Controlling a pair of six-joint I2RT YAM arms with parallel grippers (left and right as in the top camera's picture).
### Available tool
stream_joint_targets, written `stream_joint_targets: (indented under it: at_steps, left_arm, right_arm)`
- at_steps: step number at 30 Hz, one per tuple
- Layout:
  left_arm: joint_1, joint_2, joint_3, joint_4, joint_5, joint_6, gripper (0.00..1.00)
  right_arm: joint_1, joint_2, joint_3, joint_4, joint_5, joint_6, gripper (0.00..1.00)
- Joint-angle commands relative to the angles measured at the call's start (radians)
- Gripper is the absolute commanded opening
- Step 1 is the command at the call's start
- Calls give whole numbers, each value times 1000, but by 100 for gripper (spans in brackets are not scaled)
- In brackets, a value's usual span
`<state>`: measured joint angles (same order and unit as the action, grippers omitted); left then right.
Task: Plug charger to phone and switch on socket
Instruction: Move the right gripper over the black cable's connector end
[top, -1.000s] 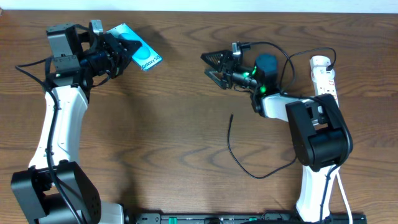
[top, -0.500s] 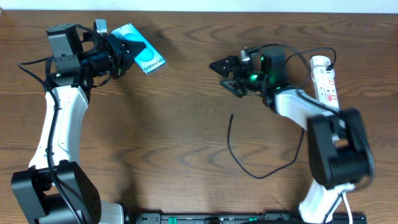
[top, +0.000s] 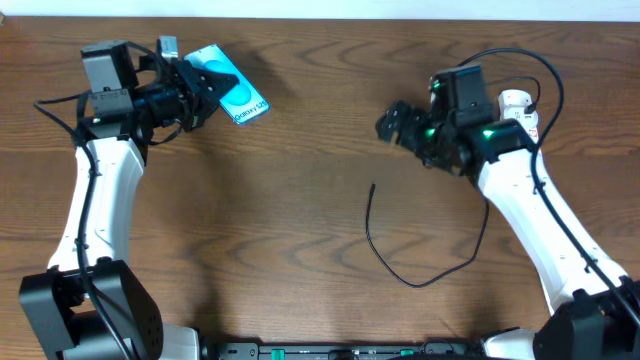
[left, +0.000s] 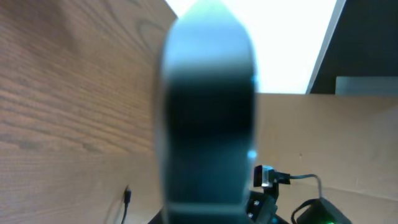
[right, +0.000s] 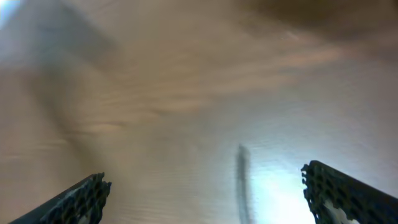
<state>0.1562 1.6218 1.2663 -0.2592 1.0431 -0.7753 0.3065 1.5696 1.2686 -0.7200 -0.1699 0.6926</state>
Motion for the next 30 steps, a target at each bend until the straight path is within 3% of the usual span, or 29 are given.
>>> stream_joint_targets:
  at_steps: [1, 5, 19, 30]
  left_arm:
    - [-21, -1, 2, -10, 19, 69, 7]
    - [-43, 0, 2, -25, 19, 87, 7]
    - [-69, 5, 0, -103, 19, 151, 7]
    - [-69, 5, 0, -105, 19, 155, 7]
  right_arm:
    - [63, 6, 8, -75, 216, -31, 98]
    - [135, 7, 8, -154, 319, 19, 87]
    - [271, 79, -9, -228, 407, 230, 89]
    - [271, 259, -9, -151, 292, 249, 82]
